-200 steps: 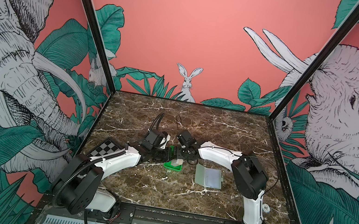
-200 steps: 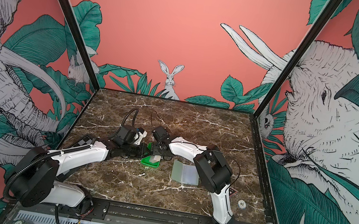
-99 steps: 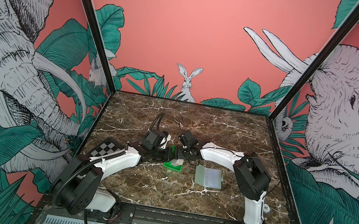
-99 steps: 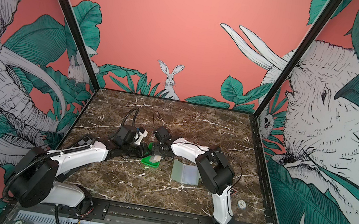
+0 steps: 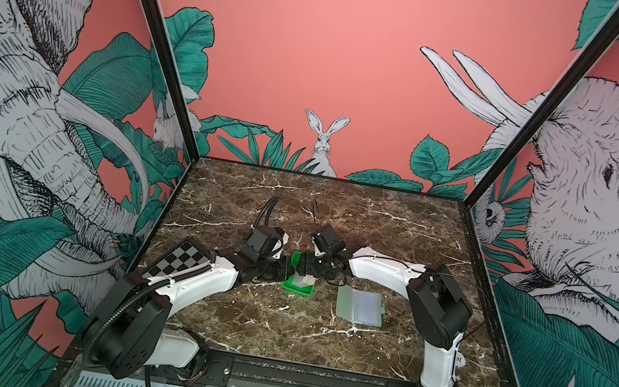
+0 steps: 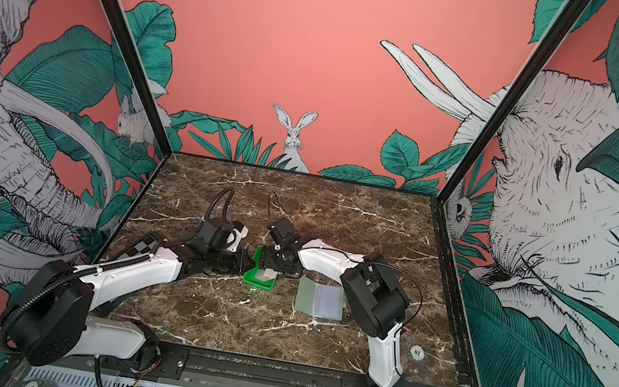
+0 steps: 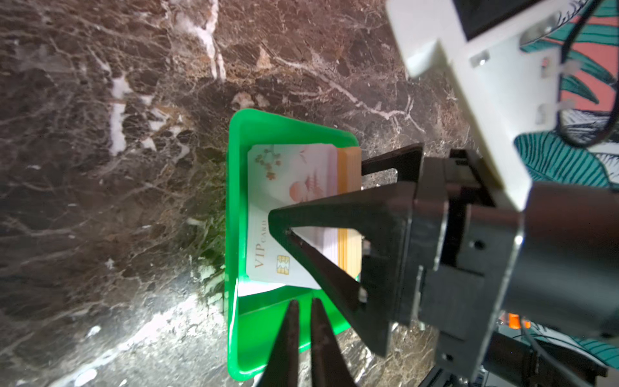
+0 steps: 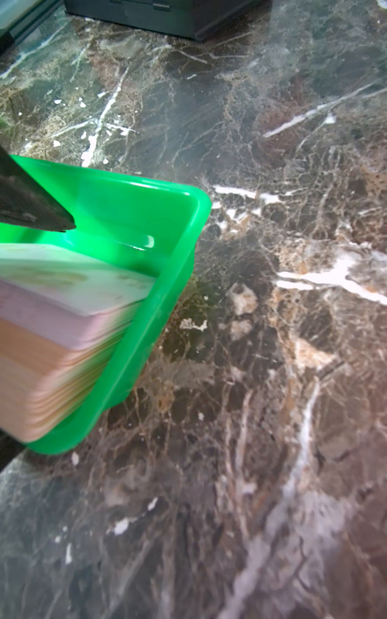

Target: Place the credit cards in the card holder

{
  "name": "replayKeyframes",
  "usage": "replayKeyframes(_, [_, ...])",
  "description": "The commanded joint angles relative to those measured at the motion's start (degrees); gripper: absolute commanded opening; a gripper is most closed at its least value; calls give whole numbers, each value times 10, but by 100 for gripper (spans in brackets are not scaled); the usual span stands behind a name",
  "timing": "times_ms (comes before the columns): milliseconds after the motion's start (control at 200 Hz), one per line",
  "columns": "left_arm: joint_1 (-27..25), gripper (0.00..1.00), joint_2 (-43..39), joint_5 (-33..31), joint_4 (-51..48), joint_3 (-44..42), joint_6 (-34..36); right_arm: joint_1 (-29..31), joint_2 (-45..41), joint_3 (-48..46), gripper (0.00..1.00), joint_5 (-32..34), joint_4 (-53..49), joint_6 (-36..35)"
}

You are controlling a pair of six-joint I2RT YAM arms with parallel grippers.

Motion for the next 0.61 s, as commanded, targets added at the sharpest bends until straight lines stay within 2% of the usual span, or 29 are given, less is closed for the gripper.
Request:
replayKeyframes(0, [2, 12, -21, -9, -5, -6, 8, -1, -9, 6, 71, -10, 6, 5])
replayKeyframes(335, [2, 9, -13, -15, -21, -5, 0, -1, 18, 50, 56, -9, -16, -35])
replayKeyframes(435, [2, 9, -13, -14, -23, -8, -4, 0, 32, 73, 57, -21, -28, -52])
replayKeyframes(600, [2, 8, -18, -24, -23, -17, -15, 0, 45, 96, 68, -30, -53, -71])
